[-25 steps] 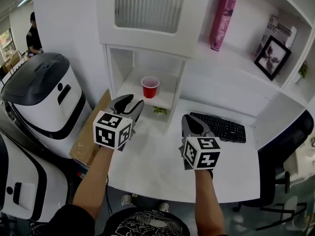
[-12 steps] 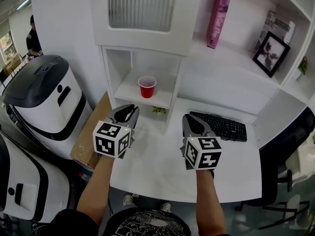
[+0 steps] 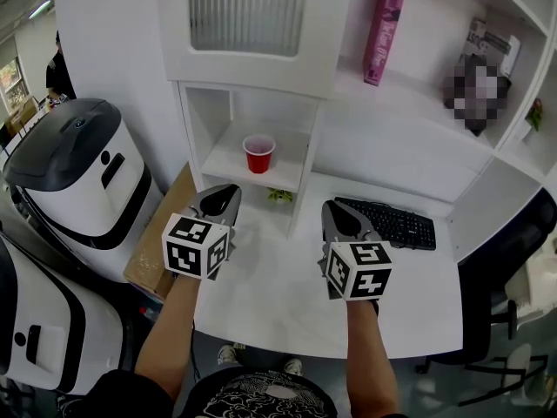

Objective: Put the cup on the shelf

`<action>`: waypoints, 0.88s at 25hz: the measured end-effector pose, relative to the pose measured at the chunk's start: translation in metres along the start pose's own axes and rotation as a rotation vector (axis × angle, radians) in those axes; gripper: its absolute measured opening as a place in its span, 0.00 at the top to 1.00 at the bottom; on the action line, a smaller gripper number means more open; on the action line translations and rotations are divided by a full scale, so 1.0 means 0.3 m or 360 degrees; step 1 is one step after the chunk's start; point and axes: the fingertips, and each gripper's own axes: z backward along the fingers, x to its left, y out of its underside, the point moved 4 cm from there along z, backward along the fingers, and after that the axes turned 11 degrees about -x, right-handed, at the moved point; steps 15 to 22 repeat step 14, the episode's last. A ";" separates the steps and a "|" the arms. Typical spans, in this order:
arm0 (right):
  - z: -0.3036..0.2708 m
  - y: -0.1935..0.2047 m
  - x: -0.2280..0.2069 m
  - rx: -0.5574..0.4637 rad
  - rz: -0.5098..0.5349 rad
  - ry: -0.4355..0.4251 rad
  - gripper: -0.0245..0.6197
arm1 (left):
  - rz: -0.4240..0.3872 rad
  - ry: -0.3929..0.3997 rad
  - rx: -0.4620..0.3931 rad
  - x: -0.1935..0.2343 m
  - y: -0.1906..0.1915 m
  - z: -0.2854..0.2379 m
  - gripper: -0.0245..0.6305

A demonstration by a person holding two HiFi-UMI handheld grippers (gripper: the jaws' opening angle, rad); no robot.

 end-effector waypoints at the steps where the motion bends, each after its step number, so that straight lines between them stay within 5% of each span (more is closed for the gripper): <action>1: 0.001 -0.001 -0.001 -0.0002 0.0000 0.0001 0.92 | 0.0001 0.0001 -0.0001 0.000 0.000 0.000 0.78; 22: 0.019 -0.013 0.005 -0.0018 -0.0004 0.0005 0.92 | 0.0009 -0.0001 0.0001 -0.004 -0.002 0.016 0.78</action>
